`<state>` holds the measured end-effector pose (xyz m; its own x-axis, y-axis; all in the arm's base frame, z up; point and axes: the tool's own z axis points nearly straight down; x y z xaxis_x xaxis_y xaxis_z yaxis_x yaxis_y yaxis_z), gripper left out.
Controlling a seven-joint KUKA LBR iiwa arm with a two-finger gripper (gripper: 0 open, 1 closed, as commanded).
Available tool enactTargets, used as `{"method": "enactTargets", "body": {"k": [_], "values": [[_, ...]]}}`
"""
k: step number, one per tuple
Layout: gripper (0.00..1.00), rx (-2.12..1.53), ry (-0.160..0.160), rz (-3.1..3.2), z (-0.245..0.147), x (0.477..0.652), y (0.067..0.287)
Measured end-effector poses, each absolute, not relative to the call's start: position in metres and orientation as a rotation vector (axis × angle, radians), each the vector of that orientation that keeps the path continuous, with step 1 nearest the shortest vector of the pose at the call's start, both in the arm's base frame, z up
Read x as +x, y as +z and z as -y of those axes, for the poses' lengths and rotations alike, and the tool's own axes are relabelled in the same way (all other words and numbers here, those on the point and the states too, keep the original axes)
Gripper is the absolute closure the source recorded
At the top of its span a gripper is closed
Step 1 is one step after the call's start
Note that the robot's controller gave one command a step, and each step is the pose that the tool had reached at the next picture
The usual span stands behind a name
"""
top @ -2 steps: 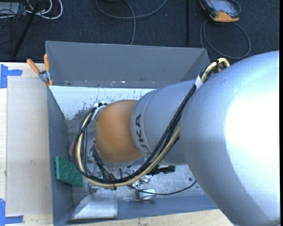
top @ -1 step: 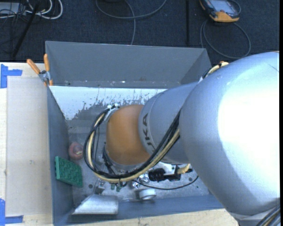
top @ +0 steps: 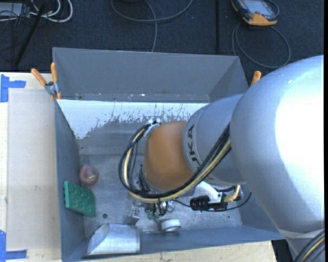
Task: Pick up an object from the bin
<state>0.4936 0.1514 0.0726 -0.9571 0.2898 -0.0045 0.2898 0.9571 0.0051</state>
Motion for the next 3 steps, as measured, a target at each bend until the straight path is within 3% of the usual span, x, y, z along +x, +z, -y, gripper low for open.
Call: {"method": "enactTargets", "body": {"k": [1, 2, 3], "values": [[1.0, 0.461, 0.006, -3.109, -0.153, 0.492, 0.072], [1.0, 0.464, 0.0, -3.109, -0.153, 0.492, 0.08], [1.0, 0.461, 0.003, -3.104, -0.153, 0.493, 0.139]]}}
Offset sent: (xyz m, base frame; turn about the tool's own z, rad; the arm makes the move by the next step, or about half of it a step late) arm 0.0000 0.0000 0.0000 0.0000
